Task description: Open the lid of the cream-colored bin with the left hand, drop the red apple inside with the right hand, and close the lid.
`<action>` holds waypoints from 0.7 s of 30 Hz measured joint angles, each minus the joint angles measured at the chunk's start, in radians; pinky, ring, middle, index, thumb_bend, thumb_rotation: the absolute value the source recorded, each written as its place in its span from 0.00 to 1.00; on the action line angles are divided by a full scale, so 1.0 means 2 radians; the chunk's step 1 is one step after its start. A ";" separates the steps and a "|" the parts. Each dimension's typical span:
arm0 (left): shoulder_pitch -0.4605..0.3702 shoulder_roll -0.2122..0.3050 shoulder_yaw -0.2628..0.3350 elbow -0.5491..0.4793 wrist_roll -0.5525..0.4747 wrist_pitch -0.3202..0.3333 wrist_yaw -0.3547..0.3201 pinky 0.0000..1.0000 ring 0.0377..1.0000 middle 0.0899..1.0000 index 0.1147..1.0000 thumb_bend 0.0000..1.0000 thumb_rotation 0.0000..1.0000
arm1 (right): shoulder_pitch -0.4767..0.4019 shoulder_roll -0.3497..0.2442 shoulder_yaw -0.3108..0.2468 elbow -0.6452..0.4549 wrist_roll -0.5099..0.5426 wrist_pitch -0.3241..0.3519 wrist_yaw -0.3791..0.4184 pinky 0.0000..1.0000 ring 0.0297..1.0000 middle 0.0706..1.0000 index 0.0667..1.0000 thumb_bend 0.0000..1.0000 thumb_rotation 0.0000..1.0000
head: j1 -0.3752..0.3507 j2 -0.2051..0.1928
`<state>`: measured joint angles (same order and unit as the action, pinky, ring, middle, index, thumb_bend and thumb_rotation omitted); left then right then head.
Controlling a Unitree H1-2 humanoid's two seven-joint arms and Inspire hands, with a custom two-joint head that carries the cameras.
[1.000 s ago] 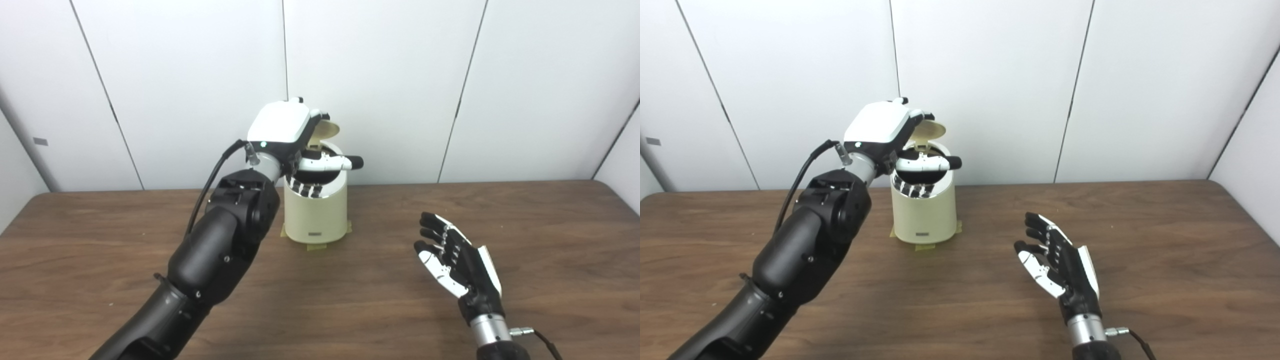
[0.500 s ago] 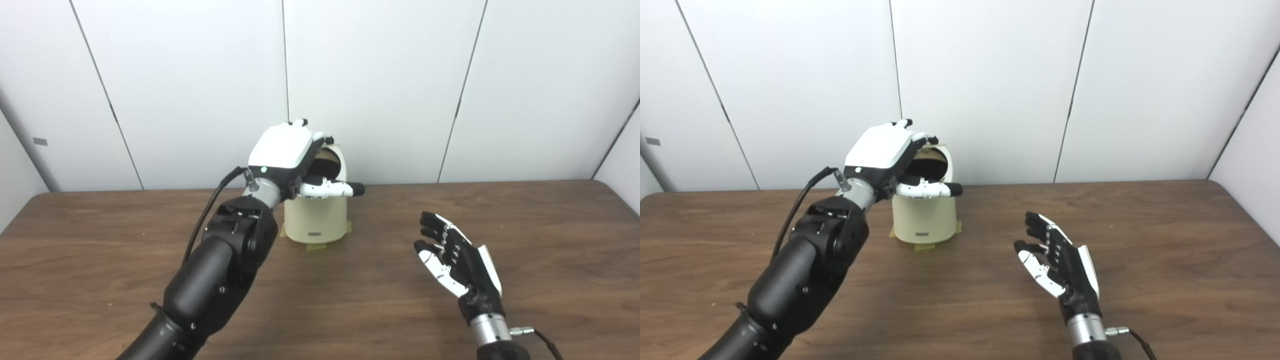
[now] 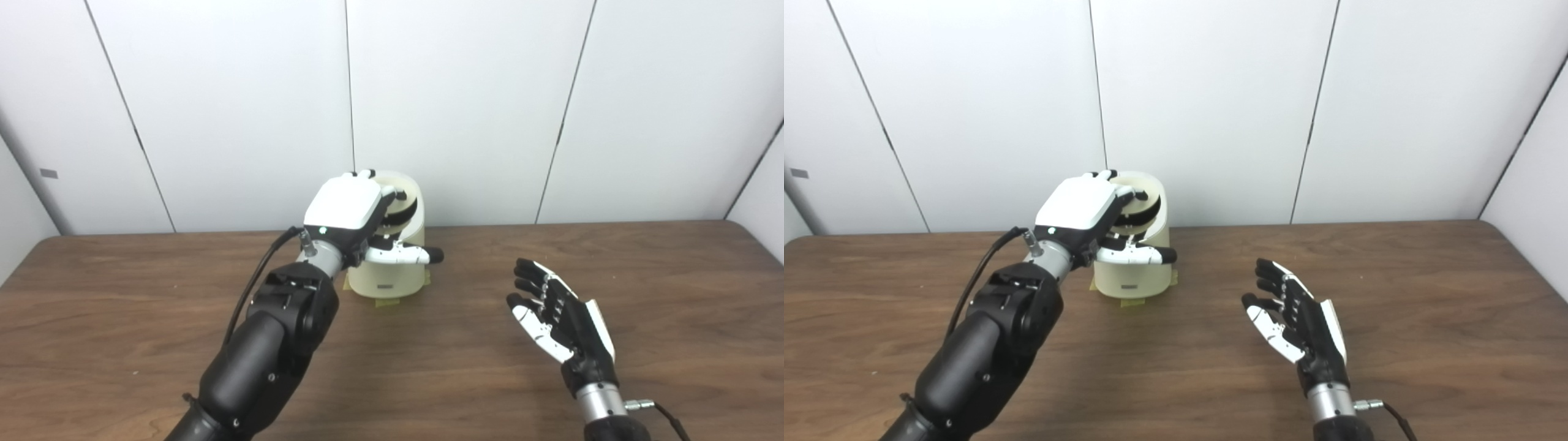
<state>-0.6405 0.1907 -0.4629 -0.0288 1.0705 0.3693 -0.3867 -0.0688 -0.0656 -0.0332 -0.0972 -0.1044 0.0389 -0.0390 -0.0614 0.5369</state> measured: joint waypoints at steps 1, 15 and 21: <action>0.002 0.000 0.000 0.001 0.001 0.000 0.000 1.00 0.99 0.85 0.83 1.00 0.96 | 0.000 0.000 0.000 0.000 0.001 0.000 0.000 0.71 0.81 0.81 0.79 0.15 0.39 | 0.000 0.000; 0.005 -0.002 0.001 0.014 0.007 -0.003 0.000 1.00 1.00 0.87 0.84 0.99 0.95 | 0.000 0.003 0.000 -0.001 0.003 0.006 0.000 0.71 0.81 0.81 0.79 0.16 0.42 | 0.000 0.000; 0.005 0.002 0.002 0.021 0.008 -0.013 0.005 1.00 0.99 0.86 0.84 0.98 0.94 | 0.000 0.003 0.000 -0.005 0.003 0.015 0.000 0.72 0.81 0.81 0.79 0.16 0.40 | -0.001 0.001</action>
<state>-0.6301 0.1946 -0.4598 0.0141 1.0871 0.3439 -0.3775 -0.0690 -0.0590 -0.0323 -0.1082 -0.0985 0.0683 -0.0385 -0.0629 0.5384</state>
